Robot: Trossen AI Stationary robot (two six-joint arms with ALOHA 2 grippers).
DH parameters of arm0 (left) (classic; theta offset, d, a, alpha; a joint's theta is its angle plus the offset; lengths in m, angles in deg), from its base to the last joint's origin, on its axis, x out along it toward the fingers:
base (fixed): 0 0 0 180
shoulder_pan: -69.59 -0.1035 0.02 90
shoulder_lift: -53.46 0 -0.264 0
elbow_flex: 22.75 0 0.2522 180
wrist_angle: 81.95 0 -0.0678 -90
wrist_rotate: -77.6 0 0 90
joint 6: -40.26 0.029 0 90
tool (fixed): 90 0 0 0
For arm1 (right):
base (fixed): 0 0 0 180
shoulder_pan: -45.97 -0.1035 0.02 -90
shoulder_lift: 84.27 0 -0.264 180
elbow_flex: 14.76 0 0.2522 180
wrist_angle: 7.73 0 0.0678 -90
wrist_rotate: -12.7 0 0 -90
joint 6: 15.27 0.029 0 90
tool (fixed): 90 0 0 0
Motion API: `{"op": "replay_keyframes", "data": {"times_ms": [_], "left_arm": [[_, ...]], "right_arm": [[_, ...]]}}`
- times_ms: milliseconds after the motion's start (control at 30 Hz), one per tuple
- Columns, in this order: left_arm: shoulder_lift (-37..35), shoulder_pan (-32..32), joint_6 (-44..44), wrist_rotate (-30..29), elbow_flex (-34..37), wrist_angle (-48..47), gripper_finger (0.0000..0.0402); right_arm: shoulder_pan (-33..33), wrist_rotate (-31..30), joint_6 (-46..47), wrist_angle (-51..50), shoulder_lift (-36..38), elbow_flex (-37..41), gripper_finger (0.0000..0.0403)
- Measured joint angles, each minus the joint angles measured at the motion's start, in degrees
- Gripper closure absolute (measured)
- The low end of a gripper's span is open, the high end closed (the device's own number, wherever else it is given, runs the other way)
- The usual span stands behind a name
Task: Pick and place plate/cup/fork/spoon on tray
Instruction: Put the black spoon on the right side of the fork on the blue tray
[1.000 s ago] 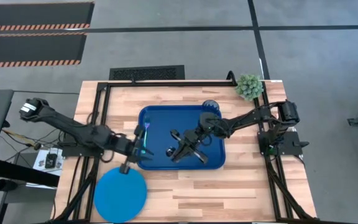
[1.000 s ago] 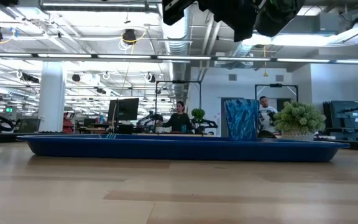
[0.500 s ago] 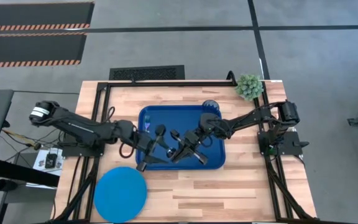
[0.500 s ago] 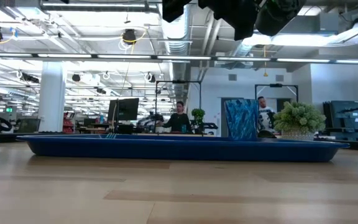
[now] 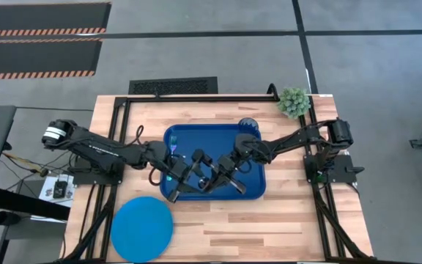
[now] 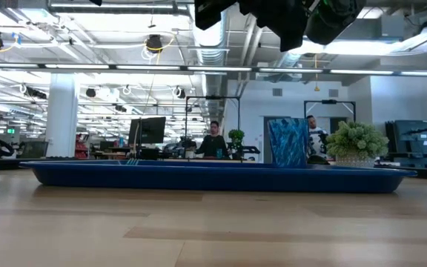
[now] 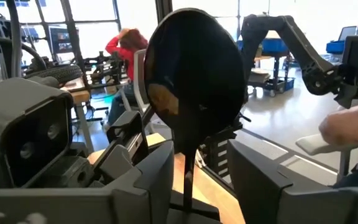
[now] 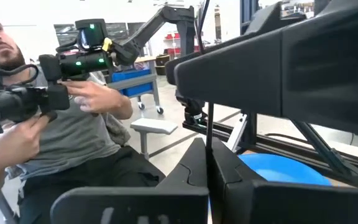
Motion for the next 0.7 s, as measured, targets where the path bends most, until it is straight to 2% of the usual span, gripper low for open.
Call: {"op": "replay_keyframes", "data": {"times_ms": [700], "left_arm": [[0.0,-0.3,2.2,-0.2,0.1,0.0,0.0351]], "right_arm": [[0.0,0.1,-0.2,-1.2,0.0,0.0,0.0399]]}}
